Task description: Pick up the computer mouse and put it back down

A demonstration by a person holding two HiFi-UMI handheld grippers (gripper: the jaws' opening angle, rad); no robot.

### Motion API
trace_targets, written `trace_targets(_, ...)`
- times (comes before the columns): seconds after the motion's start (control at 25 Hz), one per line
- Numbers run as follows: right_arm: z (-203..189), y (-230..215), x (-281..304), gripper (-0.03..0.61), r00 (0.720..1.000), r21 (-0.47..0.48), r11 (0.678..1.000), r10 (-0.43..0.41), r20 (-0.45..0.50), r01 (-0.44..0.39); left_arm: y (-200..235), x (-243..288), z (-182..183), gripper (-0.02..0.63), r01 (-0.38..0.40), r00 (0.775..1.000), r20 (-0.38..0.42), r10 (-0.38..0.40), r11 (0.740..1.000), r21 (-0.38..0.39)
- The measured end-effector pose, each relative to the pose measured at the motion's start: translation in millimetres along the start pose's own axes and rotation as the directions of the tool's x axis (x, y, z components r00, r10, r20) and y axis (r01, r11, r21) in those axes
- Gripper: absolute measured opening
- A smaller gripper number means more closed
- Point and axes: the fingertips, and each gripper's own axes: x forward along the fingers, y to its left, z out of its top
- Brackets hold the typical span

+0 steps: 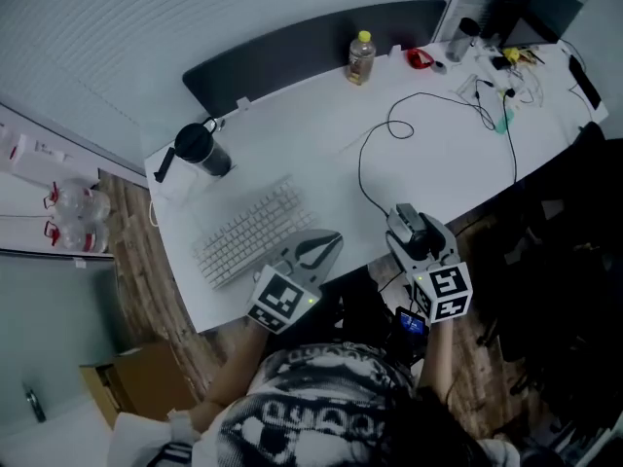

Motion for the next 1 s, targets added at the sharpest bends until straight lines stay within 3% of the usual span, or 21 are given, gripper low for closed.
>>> trace_targets(0.2, -15.7, -4.4, -21.8, 0.313, 0.998, 0.044, 0.997, -0.058, -0.007, 0.058, -23.1, 14.2, 2.4, 0.005, 0.092, 0.996, 0.005, -0.092, 0.995, 0.025)
trace_targets(0.4, -22.0, -24.6, -32.5, 0.313, 0.996, 0.062, 0.994, -0.094, -0.011, 0.095, -30.8, 29.6, 9.1, 0.005, 0.123, 0.992, 0.009, -0.123, 0.992, 0.034)
trace_targets(0.68, -20.2, -90.6, -36.1, 0.313, 0.991, 0.04, 0.991, -0.13, -0.019, 0.131, -31.3, 68.9, 30.8, 0.005, 0.11, 0.994, 0.024, -0.111, 0.993, 0.037)
trace_targets(1.0, -24.7, -193.1, -11.8, 0.313, 0.986, 0.012, 0.989, -0.149, -0.069, 0.151, -17.1, 117.1, 53.0, 0.005, 0.042, 0.998, 0.039, -0.042, 0.999, 0.017)
